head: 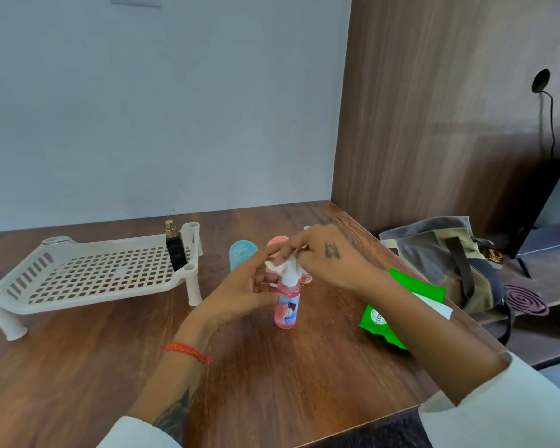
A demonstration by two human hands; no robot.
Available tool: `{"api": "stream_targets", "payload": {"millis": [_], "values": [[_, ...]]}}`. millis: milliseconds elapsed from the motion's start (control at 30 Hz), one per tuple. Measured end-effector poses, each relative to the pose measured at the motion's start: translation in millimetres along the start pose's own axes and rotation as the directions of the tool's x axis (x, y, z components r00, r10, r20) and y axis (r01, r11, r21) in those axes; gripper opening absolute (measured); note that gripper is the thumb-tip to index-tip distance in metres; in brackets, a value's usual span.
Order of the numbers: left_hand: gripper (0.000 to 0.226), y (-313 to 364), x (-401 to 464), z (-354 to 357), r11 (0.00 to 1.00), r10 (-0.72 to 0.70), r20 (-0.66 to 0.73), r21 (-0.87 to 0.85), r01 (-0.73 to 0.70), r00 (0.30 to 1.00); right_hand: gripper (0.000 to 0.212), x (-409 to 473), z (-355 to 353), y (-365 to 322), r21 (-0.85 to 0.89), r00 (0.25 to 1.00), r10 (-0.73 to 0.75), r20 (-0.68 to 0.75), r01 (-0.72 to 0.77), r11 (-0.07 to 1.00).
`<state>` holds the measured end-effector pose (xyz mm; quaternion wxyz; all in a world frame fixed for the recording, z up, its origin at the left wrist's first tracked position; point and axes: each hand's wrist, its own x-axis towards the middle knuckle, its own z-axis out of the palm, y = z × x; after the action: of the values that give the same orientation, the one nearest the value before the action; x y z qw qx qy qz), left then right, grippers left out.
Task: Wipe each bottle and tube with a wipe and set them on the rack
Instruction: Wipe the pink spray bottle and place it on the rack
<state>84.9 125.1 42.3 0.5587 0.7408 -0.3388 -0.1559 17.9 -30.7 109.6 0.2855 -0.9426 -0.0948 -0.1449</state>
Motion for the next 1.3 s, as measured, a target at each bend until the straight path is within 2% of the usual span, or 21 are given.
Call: {"api": "stream_targets", "payload": {"millis": [100,200,233,267,333,367,433,533,700,767,867,900,967,1067,1133,1200,1300], "values": [[0.077,0,1,0,1.000,0.009,-0.004,0.022,-0.009,1.000,0.030,-6,0,6,0.048,0.992,0.123,-0.028,-0.121,0.991],[0.077,-1,2,-1,1.000,0.013,-0.014,0.020,-0.013,1.000,0.028,-13,-2,14,0.324,0.952,0.304,-0.039,-0.276,0.905],[0.076,-1,3,-2,1.000,0.009,-0.011,0.018,-0.009,1.000,0.028,-18,-2,17,0.380,0.933,0.348,-0.089,-0.291,0.878],[0.075,-1,3,-1,1.000,0.008,-0.006,0.020,-0.008,1.000,0.028,-22,1,22,0.328,0.917,0.350,-0.192,-0.276,0.903],[0.072,1,2,-1,1.000,0.003,-0.003,0.026,-0.003,1.000,0.028,-31,12,33,0.029,0.908,0.258,-0.330,-0.263,0.964],[0.071,1,2,-1,1.000,0.001,-0.003,0.024,-0.001,1.000,0.029,-35,19,36,-0.110,0.924,0.218,-0.314,-0.263,0.958],[0.070,2,1,0,1.000,0.001,-0.003,0.021,-0.001,1.000,0.030,-42,33,40,-0.270,0.959,0.212,-0.189,-0.258,0.928],[0.066,2,1,0,1.000,-0.005,-0.002,0.018,0.006,1.000,0.029,-47,41,41,-0.377,0.970,0.242,-0.024,-0.233,0.896],[0.065,2,1,-1,1.000,-0.008,0.003,0.006,0.008,1.000,0.030,-41,39,44,-0.498,0.957,0.283,0.059,-0.217,0.840],[0.064,2,1,-2,1.000,-0.009,0.001,0.004,0.009,1.000,0.027,-40,37,45,-0.448,0.969,0.248,0.014,-0.216,0.868],[0.065,5,0,-3,1.000,0.004,-0.019,-0.002,-0.004,1.000,0.017,-38,30,42,-0.110,0.958,0.148,-0.244,-0.179,0.978],[0.065,5,0,-4,1.000,0.010,-0.028,-0.008,-0.010,1.000,0.014,-35,26,37,0.009,0.949,0.143,-0.281,-0.146,0.989],[0.068,6,0,-5,0.999,0.021,-0.041,-0.035,-0.022,0.999,0.017,-29,20,26,0.164,0.958,0.138,-0.251,-0.099,0.981],[0.077,9,-2,-6,0.996,0.028,-0.067,-0.082,-0.034,0.997,0.022,-18,17,14,0.169,0.992,0.078,-0.104,-0.060,0.984],[0.077,12,-4,-8,0.994,0.041,-0.094,-0.093,-0.050,0.995,0.016,-14,17,10,0.120,0.999,0.049,-0.022,-0.046,0.992],[0.070,12,-5,-11,0.989,0.076,-0.112,-0.115,-0.089,0.991,0.006,-11,19,8,0.070,1.000,0.031,-0.005,-0.030,0.997],[0.063,12,-6,-17,0.972,0.116,-0.137,-0.189,-0.141,0.984,0.007,-6,19,8,0.005,0.999,0.033,-0.003,-0.033,0.999]]}}
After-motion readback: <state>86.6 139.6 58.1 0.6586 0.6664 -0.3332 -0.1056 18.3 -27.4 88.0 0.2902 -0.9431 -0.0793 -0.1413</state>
